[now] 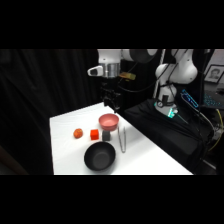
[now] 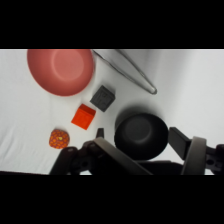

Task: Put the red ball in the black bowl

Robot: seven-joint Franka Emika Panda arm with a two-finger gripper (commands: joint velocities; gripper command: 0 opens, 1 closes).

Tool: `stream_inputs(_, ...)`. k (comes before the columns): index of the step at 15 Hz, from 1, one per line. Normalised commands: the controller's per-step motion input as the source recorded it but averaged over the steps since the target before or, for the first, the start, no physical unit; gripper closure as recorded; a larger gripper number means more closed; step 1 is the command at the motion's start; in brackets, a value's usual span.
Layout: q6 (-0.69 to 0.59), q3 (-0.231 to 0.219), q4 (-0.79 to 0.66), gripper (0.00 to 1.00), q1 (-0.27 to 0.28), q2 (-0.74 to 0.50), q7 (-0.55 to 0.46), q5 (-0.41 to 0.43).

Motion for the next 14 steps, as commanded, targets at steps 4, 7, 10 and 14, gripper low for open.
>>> stream_inputs(4,-0.02,-0.018,0.14,0.0,-0.033,0.09,0.0,0.032)
stream_inputs(7,-0.04,-0.045,0.32,0.0,-0.064,0.19,-0.02,0.045)
stream_inputs(10,-0.03,-0.046,0.42,0.0,-0.07,0.27,-0.05,0.07)
stream_inputs(14,-0.01,-0.051,0.51,0.0,-0.088,0.4,-0.05,0.074)
